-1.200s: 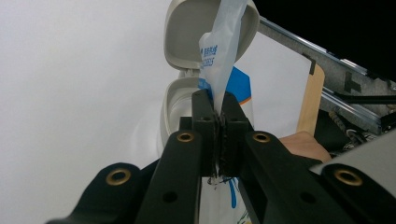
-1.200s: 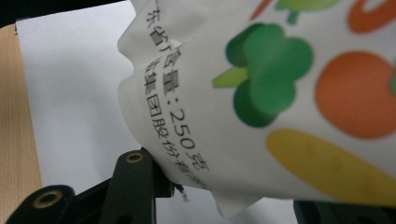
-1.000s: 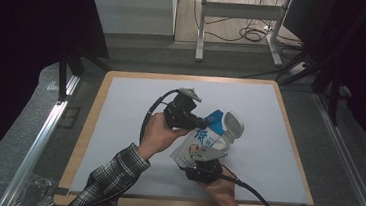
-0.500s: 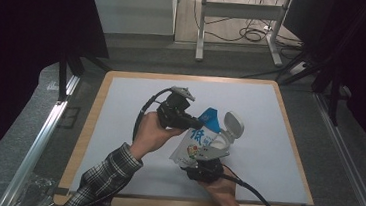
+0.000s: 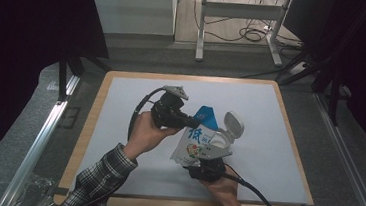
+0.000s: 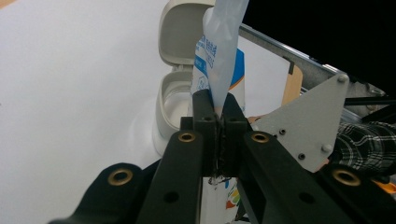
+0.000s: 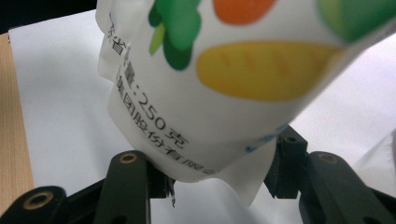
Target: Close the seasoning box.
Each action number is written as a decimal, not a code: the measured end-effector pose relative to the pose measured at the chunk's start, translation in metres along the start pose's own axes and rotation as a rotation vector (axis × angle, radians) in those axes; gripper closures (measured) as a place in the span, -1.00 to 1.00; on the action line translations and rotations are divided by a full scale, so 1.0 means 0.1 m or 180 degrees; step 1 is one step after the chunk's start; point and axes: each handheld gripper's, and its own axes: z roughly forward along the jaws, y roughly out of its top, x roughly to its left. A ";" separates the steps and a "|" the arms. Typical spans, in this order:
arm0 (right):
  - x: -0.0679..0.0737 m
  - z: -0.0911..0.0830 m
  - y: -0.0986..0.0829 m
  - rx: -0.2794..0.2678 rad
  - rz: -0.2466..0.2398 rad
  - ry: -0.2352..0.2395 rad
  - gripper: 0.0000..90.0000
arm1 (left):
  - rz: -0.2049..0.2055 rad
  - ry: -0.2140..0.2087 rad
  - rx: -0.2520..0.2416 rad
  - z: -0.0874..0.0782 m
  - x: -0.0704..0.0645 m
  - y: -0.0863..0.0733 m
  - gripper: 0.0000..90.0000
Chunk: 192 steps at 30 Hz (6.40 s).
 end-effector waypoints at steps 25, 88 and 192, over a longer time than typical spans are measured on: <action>-0.01 -0.05 0.00 0.0083 0.0090 0.0092 0.10 | 0.0023 0.0057 -0.0125 -0.14 0.03 -0.07 0.98; -0.15 -0.43 -0.31 0.0280 0.0234 0.0048 0.12 | -0.0259 0.0679 -0.0523 -0.37 0.56 -1.03 0.88; -1.23 -1.14 0.09 -0.0017 0.0684 -0.0561 0.98 | -0.0574 0.1576 0.0139 0.23 0.41 -2.20 -0.98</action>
